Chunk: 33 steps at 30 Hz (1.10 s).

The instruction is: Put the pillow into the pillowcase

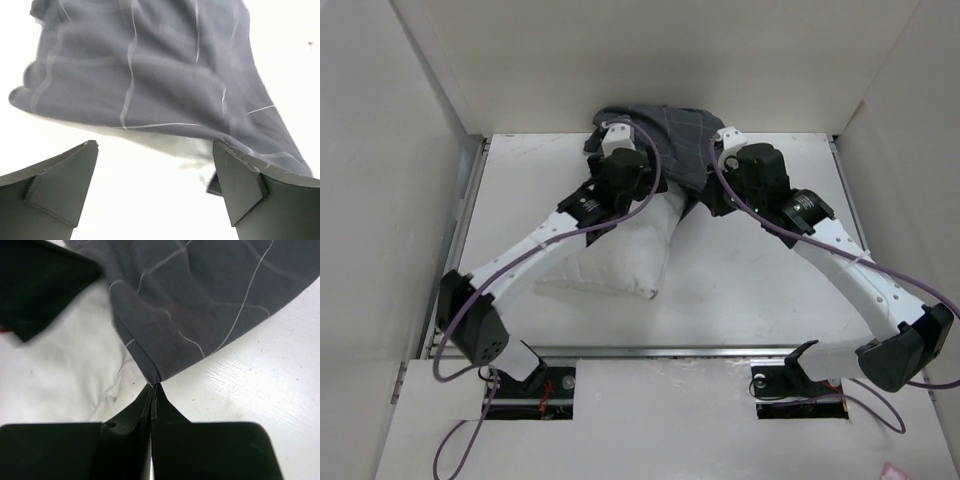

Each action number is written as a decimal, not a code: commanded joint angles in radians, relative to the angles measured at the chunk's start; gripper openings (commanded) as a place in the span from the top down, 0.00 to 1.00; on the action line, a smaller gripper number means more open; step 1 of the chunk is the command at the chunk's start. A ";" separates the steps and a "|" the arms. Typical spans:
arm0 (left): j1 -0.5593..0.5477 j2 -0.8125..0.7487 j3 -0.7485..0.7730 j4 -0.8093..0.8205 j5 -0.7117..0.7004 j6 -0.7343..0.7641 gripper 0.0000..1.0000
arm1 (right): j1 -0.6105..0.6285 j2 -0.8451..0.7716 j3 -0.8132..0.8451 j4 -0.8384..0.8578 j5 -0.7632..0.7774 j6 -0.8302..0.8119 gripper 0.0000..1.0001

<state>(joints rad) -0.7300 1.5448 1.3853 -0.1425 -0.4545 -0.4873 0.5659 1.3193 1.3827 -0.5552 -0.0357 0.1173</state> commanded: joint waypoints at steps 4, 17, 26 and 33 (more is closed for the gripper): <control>0.012 -0.219 -0.089 -0.138 0.129 0.047 0.00 | 0.005 -0.002 0.016 -0.003 0.040 0.035 1.00; 0.012 -0.047 -0.246 -0.152 0.455 0.175 0.00 | -0.004 0.017 0.035 -0.003 -0.061 0.035 1.00; 0.030 0.071 -0.055 0.038 0.255 0.064 1.00 | -0.004 -0.023 0.015 -0.057 -0.153 0.013 1.00; 0.030 -0.009 0.031 0.268 0.028 0.023 1.00 | -0.004 -0.097 0.025 -0.066 -0.181 0.004 1.00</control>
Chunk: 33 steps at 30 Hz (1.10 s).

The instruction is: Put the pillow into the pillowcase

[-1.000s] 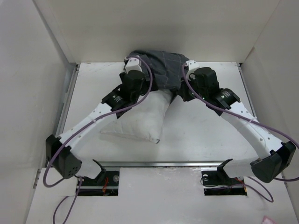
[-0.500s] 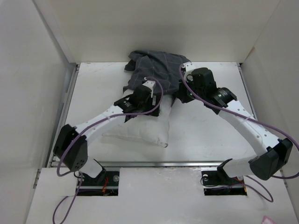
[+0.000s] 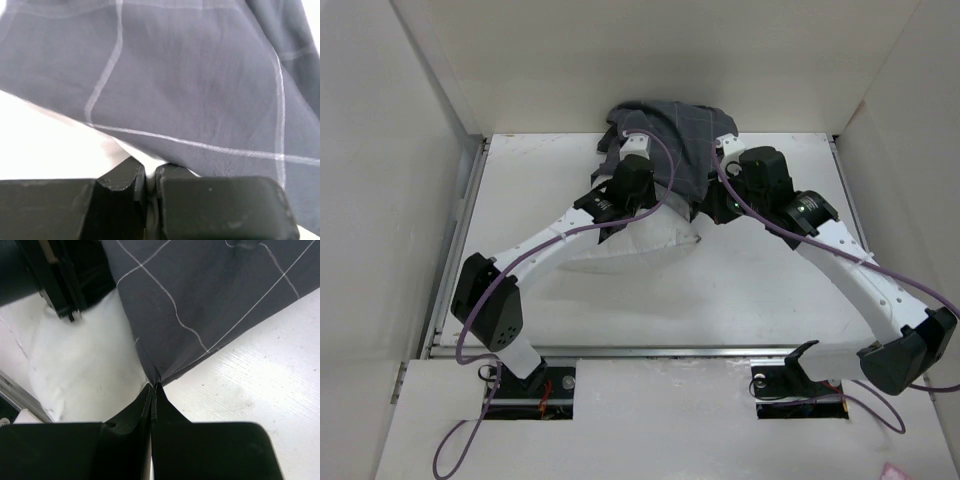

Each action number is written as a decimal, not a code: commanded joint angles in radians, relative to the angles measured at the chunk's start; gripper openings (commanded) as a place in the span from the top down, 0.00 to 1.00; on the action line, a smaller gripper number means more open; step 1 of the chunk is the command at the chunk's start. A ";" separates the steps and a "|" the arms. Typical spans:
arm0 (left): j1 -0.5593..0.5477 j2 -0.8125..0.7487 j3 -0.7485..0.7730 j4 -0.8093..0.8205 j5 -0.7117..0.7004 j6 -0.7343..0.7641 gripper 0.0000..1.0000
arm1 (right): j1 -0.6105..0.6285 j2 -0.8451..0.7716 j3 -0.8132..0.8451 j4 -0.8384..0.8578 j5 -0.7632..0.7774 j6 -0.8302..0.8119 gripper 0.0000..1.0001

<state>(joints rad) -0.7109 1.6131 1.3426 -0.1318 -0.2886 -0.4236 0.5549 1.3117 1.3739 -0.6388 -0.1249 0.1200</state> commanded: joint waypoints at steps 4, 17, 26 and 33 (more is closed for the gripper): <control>0.011 -0.162 -0.058 0.480 -0.156 -0.063 1.00 | 0.007 -0.111 0.079 0.019 -0.091 0.001 1.00; -0.117 0.094 -0.298 0.998 -0.288 -0.224 1.00 | 0.007 -0.166 0.036 0.004 -0.243 0.010 1.00; -0.166 -0.039 -0.459 0.941 -0.173 -0.210 0.19 | 0.007 -0.091 -0.058 -0.056 -0.191 0.067 1.00; -0.186 -0.218 -0.525 0.680 -0.152 -0.217 0.00 | -0.003 -0.011 -0.211 -0.079 -0.144 0.156 0.88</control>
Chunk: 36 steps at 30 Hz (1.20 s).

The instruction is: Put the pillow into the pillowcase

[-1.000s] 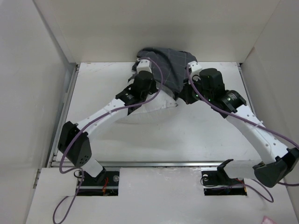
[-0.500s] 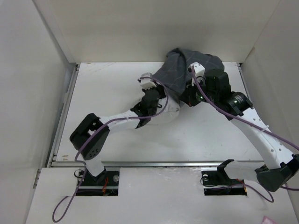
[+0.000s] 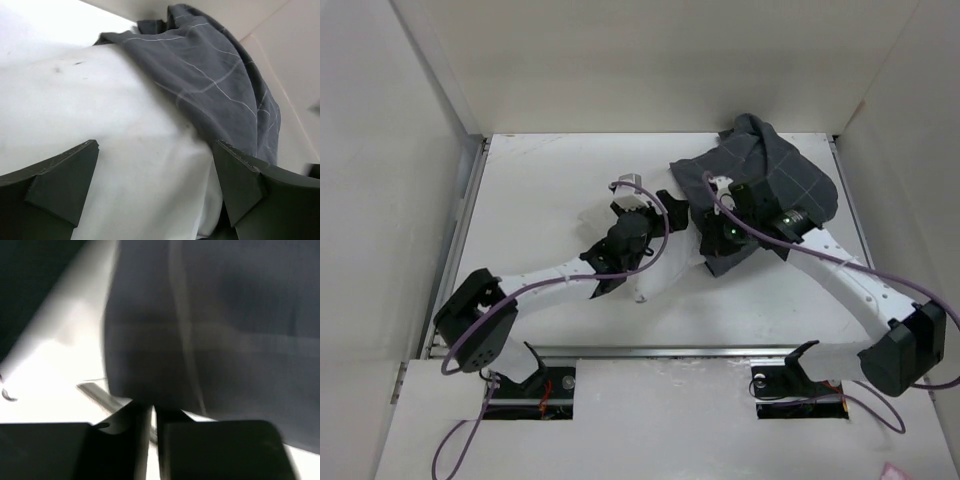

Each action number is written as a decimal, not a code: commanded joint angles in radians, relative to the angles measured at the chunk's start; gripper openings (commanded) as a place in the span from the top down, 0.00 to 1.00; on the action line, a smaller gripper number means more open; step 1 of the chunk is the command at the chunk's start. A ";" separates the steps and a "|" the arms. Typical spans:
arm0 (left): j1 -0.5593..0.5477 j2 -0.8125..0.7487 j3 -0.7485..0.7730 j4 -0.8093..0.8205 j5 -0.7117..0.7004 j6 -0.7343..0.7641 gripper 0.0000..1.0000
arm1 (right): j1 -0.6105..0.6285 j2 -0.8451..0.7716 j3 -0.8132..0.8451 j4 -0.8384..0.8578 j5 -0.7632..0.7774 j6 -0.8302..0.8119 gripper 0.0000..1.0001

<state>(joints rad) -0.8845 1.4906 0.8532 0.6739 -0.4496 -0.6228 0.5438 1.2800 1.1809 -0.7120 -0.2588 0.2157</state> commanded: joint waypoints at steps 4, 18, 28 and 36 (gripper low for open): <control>-0.013 -0.268 -0.083 -0.258 -0.073 0.000 0.00 | 0.019 -0.011 -0.004 -0.032 -0.010 0.060 0.73; 0.145 -0.297 0.188 -0.806 -0.276 -0.029 0.00 | 0.241 -0.021 0.269 0.026 0.168 0.050 0.01; 0.430 -0.374 0.164 -0.795 -0.163 -0.058 0.00 | 0.389 0.564 0.609 -0.127 0.555 0.108 0.01; 0.551 -0.388 0.132 -0.749 -0.052 -0.029 0.00 | 0.389 0.368 0.237 -0.297 0.725 0.376 0.01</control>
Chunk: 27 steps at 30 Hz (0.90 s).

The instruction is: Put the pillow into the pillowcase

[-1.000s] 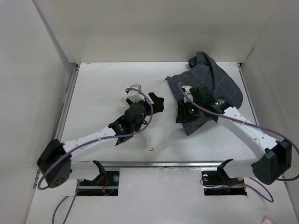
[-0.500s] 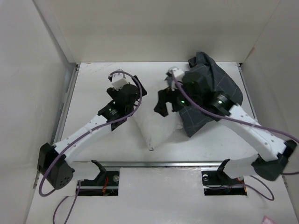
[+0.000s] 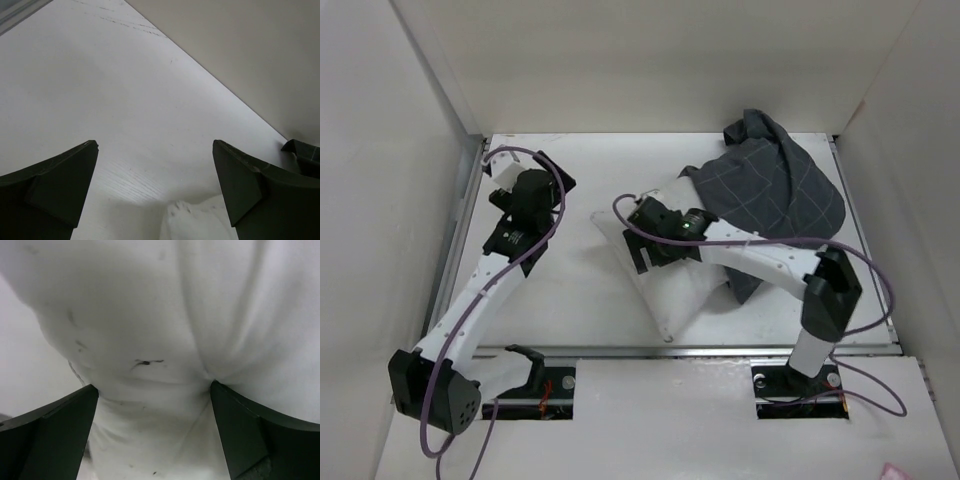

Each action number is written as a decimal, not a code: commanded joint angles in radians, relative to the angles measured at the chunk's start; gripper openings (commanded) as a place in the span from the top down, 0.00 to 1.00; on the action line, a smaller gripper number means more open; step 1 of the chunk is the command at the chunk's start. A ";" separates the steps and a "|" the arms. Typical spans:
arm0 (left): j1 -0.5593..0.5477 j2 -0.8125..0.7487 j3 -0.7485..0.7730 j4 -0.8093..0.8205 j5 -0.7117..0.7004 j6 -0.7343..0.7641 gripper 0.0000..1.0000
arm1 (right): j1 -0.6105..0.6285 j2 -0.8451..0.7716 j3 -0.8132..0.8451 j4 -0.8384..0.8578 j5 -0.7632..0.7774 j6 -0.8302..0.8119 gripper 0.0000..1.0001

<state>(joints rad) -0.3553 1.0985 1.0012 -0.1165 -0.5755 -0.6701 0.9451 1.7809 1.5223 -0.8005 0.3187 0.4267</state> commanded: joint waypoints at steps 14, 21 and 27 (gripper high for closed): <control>0.068 0.202 -0.016 0.192 0.379 0.128 0.00 | -0.012 -0.313 0.108 -0.468 0.355 0.324 0.01; 0.059 0.258 -0.016 0.222 0.477 0.142 0.00 | -0.012 -0.086 0.395 -0.433 0.413 0.388 0.01; 0.059 0.244 -0.027 0.233 0.465 0.153 0.00 | -0.057 0.184 0.428 -0.583 0.442 0.558 0.01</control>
<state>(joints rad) -0.2935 1.3785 0.9874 0.0650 -0.1211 -0.5426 0.9226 1.8721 1.9472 -1.2747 0.7261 0.8875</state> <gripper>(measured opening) 0.997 0.992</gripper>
